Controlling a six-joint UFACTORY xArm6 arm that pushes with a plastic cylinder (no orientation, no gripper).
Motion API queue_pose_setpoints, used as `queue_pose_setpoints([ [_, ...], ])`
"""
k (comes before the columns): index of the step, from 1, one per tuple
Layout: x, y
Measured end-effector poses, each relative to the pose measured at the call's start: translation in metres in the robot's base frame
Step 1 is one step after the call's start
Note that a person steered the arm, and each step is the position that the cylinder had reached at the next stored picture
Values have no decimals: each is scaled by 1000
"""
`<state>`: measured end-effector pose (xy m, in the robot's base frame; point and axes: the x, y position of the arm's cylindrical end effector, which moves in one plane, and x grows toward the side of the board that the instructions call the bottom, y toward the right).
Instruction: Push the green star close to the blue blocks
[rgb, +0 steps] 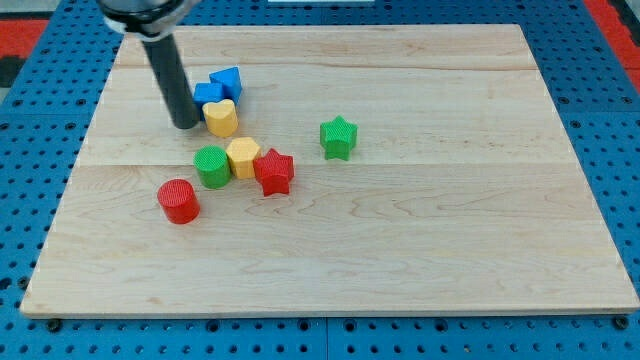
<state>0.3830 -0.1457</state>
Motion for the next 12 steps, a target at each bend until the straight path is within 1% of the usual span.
queue_pose_setpoints([
  [1,13,69],
  [2,11,103],
  [3,6,48],
  [5,-19,186],
  [6,-5,237],
  [7,28,217],
  [8,26,165],
  [9,6,89],
  [10,38,109],
  [11,23,86],
  [12,-10,67],
])
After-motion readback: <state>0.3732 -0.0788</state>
